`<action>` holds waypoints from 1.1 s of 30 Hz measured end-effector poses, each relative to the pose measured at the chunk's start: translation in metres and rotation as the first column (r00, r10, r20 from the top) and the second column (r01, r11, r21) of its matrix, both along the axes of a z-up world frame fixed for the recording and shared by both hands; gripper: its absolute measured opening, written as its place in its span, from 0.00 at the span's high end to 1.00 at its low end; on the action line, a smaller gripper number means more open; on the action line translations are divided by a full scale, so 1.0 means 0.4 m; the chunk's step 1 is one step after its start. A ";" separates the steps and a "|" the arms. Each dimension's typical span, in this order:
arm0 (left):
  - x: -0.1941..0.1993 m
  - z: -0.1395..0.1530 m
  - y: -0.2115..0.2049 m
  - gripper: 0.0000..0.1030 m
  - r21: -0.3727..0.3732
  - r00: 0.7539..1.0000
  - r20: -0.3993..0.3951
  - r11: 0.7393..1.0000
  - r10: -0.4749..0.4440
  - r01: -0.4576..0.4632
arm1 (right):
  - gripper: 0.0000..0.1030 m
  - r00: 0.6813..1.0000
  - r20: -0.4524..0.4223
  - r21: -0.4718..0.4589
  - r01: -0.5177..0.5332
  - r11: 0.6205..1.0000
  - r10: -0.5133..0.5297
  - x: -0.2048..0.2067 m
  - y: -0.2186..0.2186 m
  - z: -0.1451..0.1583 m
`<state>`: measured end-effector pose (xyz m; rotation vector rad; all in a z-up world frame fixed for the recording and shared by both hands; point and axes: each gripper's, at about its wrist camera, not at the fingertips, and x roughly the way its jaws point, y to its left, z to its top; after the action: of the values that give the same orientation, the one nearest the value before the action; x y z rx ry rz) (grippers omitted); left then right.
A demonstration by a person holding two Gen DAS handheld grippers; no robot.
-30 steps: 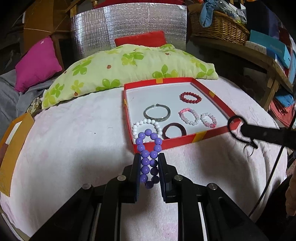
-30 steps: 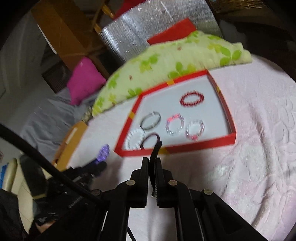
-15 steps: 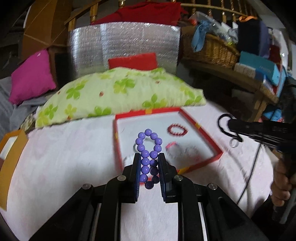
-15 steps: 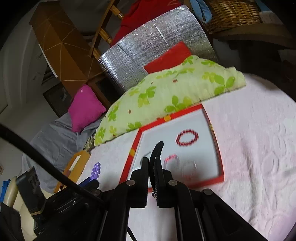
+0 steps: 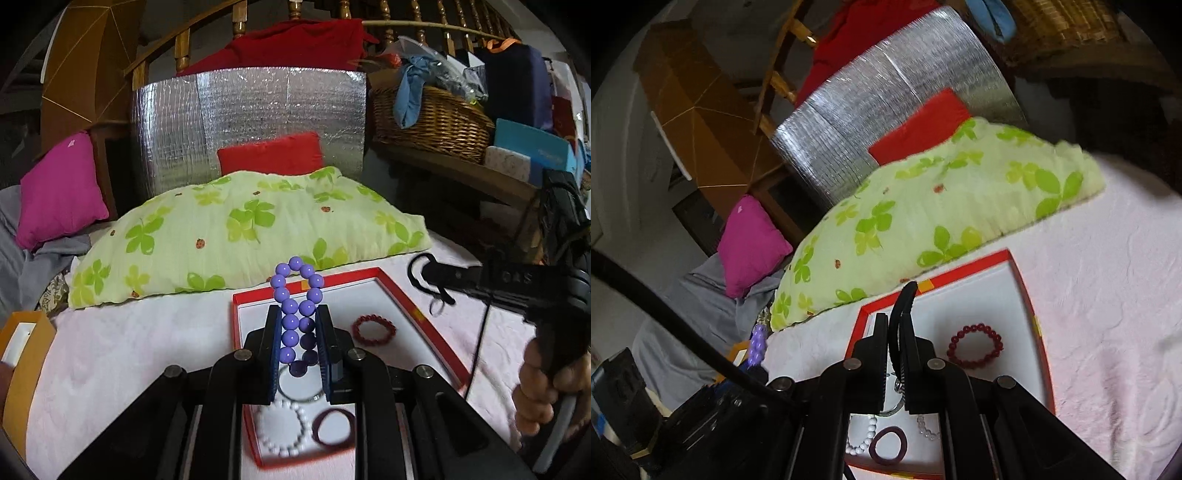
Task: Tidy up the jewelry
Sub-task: 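Carry the purple bracelet with the left tool while the right tool carries the hair tie to the tray, then lower the purple bracelet and hair tie into the tray and open both tools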
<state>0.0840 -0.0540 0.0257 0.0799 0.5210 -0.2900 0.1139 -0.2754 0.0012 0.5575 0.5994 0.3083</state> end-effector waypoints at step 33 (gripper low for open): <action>0.238 -0.204 -0.003 0.81 0.094 0.972 -0.227 0.995 0.052 -0.031 | 0.90 0.959 -0.269 0.093 -0.069 0.993 0.092 0.301 0.101 -0.206</action>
<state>0.1791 -0.0554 -0.0559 0.1239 0.7652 -0.2357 0.2343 -0.2350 -0.0811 0.6627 0.8808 0.3369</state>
